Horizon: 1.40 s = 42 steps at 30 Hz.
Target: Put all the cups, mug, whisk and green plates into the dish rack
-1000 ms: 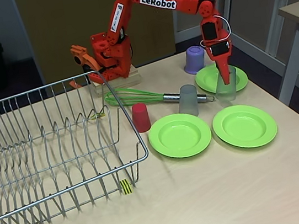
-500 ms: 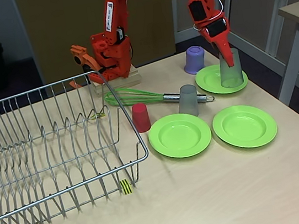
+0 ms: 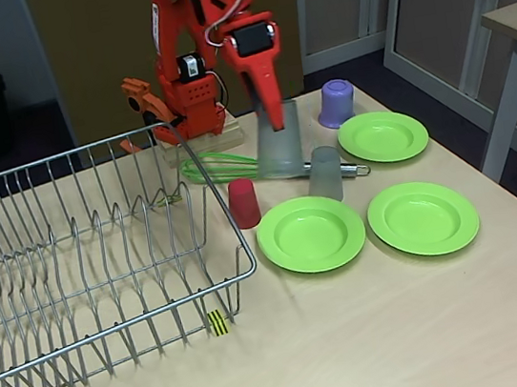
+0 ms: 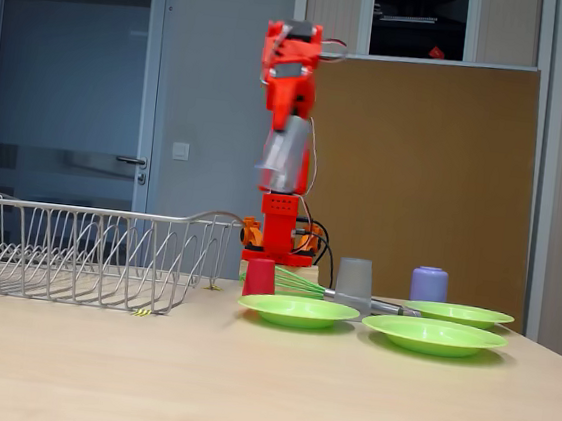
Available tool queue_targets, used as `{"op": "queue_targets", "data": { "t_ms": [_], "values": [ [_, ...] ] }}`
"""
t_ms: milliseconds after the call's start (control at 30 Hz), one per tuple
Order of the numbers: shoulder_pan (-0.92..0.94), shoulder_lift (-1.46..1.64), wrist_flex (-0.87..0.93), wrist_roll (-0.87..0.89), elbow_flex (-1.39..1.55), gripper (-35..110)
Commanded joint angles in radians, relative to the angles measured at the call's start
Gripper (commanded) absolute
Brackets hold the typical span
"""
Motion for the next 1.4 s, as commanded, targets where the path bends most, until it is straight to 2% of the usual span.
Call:
{"op": "queue_targets", "data": {
  "t_ms": [0,267,500,667,867,1067,1367],
  "values": [
    [0.176,-0.014,0.026,-0.158,-0.089,11],
    [0.476,-0.273,0.038,-0.362,-0.272,11],
    [0.626,-0.676,0.049,-0.443,-0.624,12],
    [0.693,-0.945,0.055,-0.489,-0.907,11],
    [0.741,-1.138,0.031,-0.518,-1.074,13],
    [0.775,-1.204,0.012,-0.543,-1.101,17],
    [0.796,-1.223,0.014,-0.577,-1.106,33]
  ]
}}
